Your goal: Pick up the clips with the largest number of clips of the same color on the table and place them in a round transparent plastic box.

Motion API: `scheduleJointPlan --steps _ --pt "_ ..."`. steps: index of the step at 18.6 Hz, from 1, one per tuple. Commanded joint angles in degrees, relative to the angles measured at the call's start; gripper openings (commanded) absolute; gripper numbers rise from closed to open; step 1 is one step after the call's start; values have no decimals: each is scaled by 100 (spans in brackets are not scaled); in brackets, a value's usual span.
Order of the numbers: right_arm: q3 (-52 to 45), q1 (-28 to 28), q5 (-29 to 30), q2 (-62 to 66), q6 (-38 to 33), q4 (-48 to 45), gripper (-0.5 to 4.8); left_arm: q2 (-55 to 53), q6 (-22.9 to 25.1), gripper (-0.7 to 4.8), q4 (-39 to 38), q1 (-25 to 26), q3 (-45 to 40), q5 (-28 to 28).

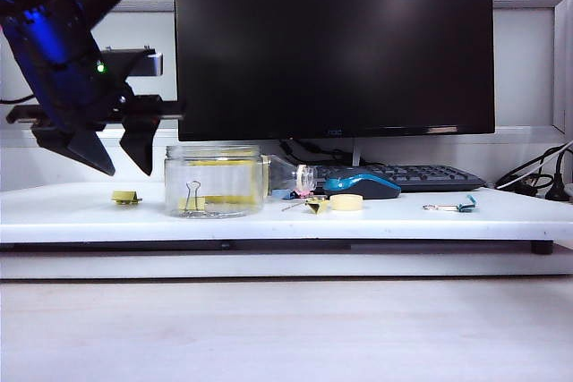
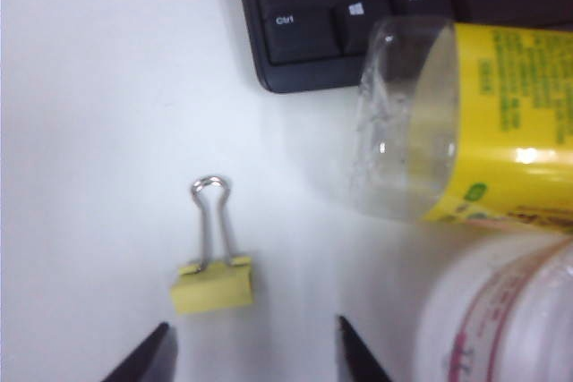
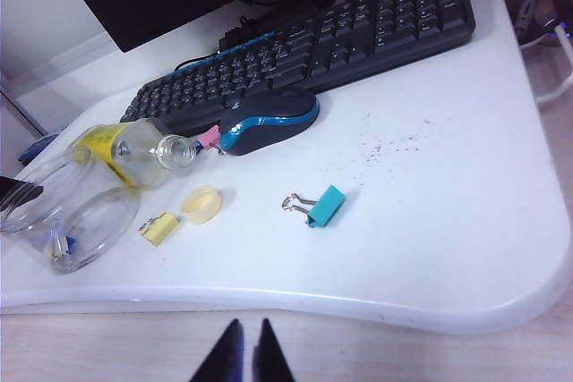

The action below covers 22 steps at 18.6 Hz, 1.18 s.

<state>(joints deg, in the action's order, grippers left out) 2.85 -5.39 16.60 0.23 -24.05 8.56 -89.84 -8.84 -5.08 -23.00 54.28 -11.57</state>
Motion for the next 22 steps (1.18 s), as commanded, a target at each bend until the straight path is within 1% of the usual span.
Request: scheduleJointPlan --steps 1,10,12,22 --pt "31 -2 28 -11 24 -61 30 -109 -114 241 214 2 9 -118" --pt "28 -2 24 -11 28 -61 30 -417 -107 241 577 2 9 -289" --pt "28 0 13 -11 28 -59 30 -457 -105 241 608 4 9 -400" --pt "24 2 4 -11 33 -57 30 -737 -107 238 778 83 9 -363"
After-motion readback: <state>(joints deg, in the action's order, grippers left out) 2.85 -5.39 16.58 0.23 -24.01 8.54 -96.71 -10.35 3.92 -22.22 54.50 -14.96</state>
